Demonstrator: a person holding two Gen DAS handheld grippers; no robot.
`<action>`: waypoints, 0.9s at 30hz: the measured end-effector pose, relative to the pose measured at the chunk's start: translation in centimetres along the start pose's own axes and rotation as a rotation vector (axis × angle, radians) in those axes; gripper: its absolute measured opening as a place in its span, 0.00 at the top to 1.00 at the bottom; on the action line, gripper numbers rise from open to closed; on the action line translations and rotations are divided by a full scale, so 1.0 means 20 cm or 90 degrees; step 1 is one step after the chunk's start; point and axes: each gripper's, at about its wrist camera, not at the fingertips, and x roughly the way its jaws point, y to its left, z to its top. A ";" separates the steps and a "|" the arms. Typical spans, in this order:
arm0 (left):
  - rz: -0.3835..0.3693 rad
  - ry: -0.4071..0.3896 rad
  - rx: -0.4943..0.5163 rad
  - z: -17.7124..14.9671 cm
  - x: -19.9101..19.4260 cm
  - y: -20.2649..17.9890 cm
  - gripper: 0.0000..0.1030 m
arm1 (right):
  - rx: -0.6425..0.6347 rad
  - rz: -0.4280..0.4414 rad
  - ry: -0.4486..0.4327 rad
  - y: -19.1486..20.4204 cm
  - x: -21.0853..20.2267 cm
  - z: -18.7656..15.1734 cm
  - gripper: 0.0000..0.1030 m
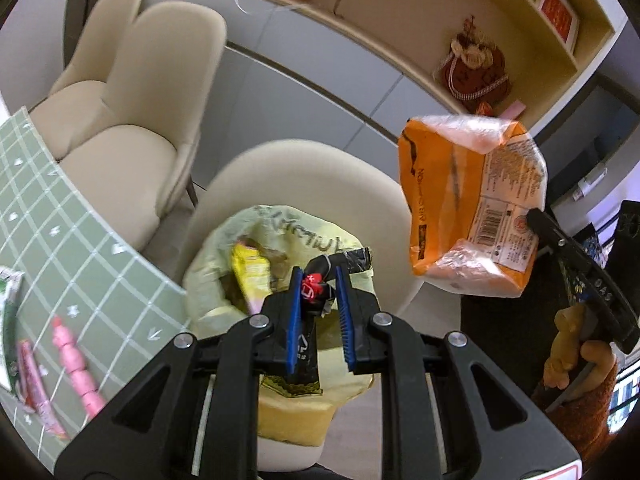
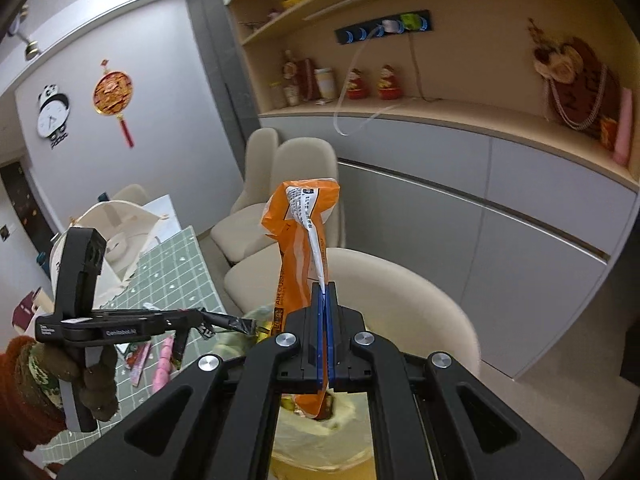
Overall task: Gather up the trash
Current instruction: 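Carry the black wrapper and orange bread bag to the bin and release both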
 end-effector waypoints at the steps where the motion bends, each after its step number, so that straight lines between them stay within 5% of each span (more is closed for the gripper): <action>1: 0.003 0.009 0.008 0.02 0.05 -0.02 0.85 | 0.004 -0.004 0.000 -0.04 0.00 0.00 0.96; 9: 0.032 0.088 0.021 0.02 0.35 -0.09 0.85 | 0.030 -0.006 -0.002 -0.24 0.01 0.01 0.96; 13: 0.036 0.114 0.005 0.01 0.41 -0.07 0.77 | 0.025 -0.004 0.001 -0.25 0.03 0.00 0.96; 17: 0.030 0.092 -0.008 0.01 0.35 -0.04 0.64 | 0.024 0.009 0.006 -0.23 0.06 -0.01 0.96; 27: 0.105 -0.004 -0.008 -0.08 0.01 0.07 0.64 | -0.021 0.061 0.106 -0.04 0.44 -0.16 0.96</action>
